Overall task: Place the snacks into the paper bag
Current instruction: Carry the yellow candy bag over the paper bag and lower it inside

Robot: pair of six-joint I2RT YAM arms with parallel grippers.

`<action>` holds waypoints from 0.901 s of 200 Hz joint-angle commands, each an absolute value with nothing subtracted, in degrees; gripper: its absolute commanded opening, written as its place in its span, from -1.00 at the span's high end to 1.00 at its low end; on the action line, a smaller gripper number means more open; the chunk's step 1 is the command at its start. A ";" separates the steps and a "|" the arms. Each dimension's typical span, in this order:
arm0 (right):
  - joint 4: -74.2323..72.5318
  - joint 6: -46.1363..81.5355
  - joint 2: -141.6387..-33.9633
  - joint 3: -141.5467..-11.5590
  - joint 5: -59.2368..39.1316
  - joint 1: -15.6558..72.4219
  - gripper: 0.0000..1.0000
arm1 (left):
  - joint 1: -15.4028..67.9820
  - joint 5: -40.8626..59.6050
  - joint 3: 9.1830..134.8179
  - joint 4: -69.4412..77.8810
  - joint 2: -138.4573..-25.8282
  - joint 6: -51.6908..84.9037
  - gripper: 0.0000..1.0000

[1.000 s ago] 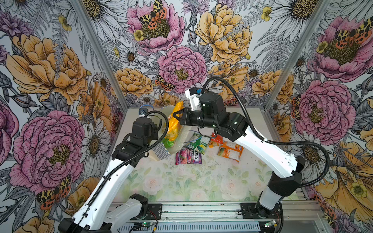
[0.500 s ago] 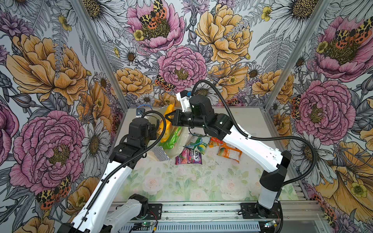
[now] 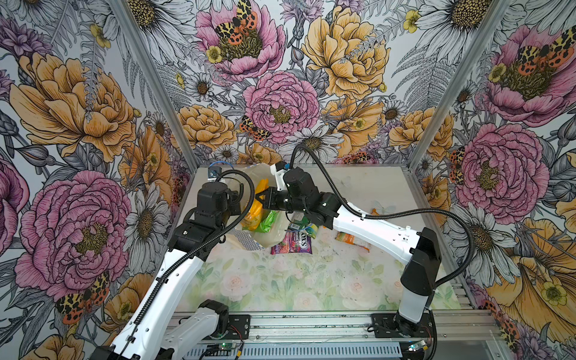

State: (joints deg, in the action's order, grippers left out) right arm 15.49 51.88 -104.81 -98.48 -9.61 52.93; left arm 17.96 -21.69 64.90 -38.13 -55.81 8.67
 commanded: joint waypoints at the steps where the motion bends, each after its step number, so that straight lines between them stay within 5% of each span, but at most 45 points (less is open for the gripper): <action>1: 3.10 53.67 -101.97 -98.78 -8.34 53.02 1.00 | 17.40 -20.83 64.15 -35.95 -54.67 9.75 1.00; 180: 8.92 55.02 -112.25 -101.98 1.39 55.48 1.00 | 17.28 -21.03 63.91 -35.89 -54.84 9.83 1.00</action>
